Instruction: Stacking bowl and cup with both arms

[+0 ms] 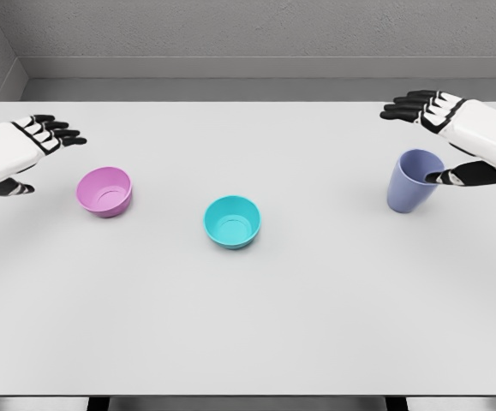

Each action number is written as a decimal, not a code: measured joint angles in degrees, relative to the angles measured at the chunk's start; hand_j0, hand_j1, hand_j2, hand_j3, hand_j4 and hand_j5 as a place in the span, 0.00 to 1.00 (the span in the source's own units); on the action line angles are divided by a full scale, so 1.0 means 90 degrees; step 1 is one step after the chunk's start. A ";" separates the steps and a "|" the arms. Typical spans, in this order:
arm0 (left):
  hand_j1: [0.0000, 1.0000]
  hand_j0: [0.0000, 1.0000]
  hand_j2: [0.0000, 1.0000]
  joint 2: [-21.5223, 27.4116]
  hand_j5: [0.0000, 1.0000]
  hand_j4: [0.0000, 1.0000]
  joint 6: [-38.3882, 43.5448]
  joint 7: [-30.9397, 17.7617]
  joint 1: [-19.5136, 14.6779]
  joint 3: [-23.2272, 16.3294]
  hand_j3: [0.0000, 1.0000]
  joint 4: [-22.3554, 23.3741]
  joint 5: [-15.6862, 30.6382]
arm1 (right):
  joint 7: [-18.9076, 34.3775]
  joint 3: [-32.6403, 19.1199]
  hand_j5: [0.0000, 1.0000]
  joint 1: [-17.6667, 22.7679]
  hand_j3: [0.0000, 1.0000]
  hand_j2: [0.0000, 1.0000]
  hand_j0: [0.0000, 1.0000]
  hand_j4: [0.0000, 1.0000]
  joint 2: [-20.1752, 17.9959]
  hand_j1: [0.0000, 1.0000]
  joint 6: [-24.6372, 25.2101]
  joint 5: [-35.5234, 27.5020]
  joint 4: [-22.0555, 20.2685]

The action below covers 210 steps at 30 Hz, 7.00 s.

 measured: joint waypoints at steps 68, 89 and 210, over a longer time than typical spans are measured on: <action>1.00 1.00 1.00 -0.0958 1.00 1.00 -0.0008 -0.2152 -0.1895 -0.2022 1.00 0.0400 -0.0356 | -0.0002 -0.0082 1.00 0.0049 1.00 1.00 1.00 1.00 -0.0033 1.00 0.0000 0.0005 -0.0012; 1.00 1.00 1.00 -0.0969 1.00 1.00 -0.0009 -0.2381 -0.1904 -0.2078 1.00 0.0406 -0.0372 | -0.0002 -0.0074 1.00 0.0059 1.00 1.00 1.00 1.00 -0.0048 1.00 0.0000 0.0005 -0.0012; 1.00 1.00 1.00 0.0072 1.00 1.00 -0.0008 -0.1799 -0.2129 -0.2014 1.00 -0.0183 0.1297 | 0.1340 -0.0309 1.00 -0.0049 1.00 1.00 1.00 1.00 0.0049 1.00 0.0002 -0.0015 0.0107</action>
